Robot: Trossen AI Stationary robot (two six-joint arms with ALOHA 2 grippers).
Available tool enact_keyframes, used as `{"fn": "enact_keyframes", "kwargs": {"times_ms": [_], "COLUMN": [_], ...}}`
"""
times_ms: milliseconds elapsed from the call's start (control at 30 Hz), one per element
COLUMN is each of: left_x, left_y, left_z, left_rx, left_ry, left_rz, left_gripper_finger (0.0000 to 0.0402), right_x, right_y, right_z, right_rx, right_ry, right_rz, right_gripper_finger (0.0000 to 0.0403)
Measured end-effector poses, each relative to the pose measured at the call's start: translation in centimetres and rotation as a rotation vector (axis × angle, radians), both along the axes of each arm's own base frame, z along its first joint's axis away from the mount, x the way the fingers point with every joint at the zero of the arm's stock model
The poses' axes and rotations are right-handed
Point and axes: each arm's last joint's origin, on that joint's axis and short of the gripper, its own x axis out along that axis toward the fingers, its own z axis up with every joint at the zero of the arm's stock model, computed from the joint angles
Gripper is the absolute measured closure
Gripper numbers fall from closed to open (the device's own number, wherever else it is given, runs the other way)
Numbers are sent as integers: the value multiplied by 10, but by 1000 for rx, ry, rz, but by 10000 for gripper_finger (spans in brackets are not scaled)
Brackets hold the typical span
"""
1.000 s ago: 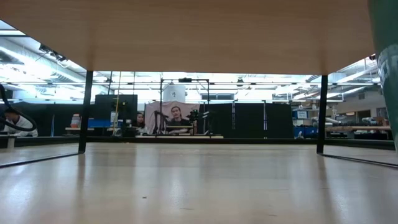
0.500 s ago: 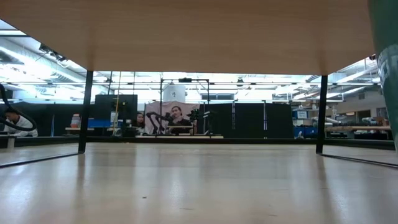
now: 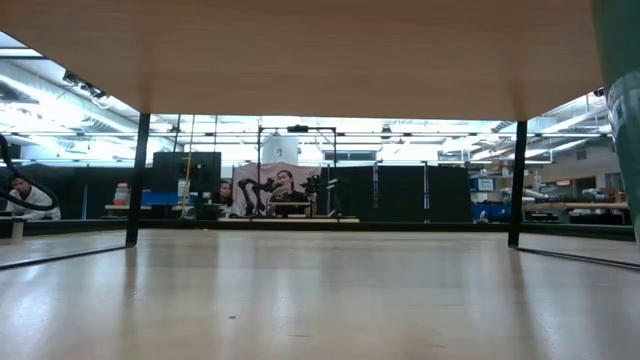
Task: Place coffee mugs
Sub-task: Put the blue white mug on the shelf
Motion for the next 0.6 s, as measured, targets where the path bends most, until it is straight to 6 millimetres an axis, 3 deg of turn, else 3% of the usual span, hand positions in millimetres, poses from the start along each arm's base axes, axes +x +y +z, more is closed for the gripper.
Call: {"fn": "enact_keyframes", "kwargs": {"times_ms": [400, 600], "left_x": [-8, -24], "left_y": [-9, -15], "left_z": [7, 28], "left_rx": [-5, -28], "left_ry": [-20, -52], "left_rz": [-17, -42], "left_gripper_finger": [246, 246], "right_x": [3, 8], "right_y": [-2, 7], "right_z": [1, 26], "right_rx": [66, 147], "right_ry": [25, 46], "right_rz": [-100, -82], "right_gripper_finger": [249, 250]}}
